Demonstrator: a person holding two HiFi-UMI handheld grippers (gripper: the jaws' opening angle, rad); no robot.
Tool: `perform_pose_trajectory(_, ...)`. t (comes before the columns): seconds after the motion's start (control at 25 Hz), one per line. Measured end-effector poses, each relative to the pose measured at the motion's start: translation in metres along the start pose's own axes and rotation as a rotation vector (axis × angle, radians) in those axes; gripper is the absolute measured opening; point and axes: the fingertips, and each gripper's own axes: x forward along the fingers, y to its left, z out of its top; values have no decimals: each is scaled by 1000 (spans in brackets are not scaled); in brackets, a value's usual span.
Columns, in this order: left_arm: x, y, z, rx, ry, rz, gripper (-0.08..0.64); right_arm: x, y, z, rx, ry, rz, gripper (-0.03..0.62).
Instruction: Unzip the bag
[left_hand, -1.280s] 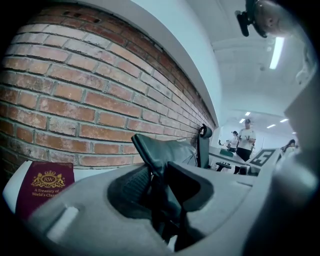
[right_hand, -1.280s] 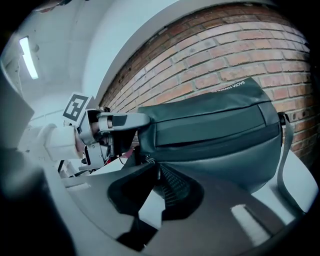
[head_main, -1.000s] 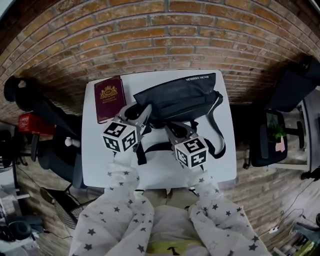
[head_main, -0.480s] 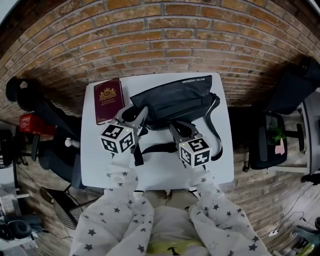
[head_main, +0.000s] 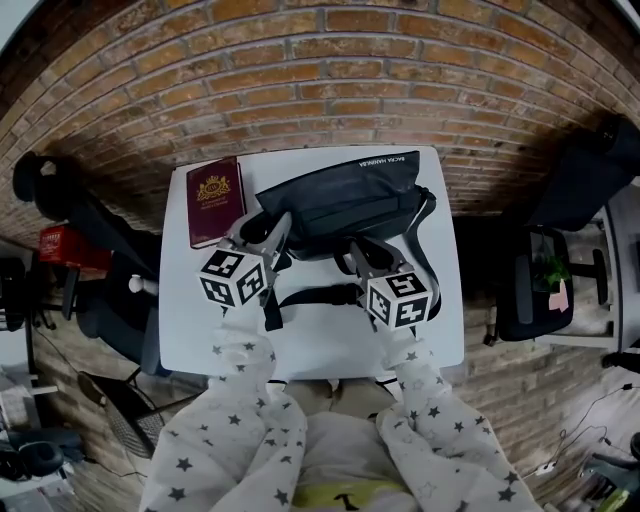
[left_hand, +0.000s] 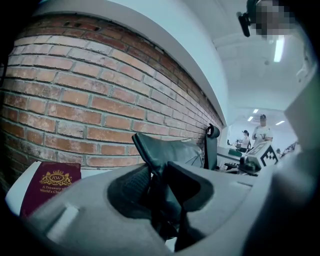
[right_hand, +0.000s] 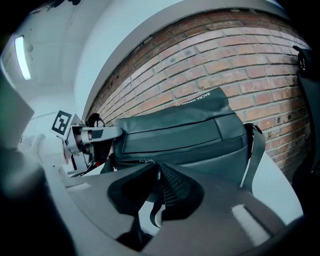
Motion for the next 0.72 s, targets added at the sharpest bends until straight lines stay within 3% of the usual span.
perform_pose_trajectory(0.72, 0, 4, 0, -5, -10, 32, 103, -15, -44, 11, 32, -31, -90, 44)
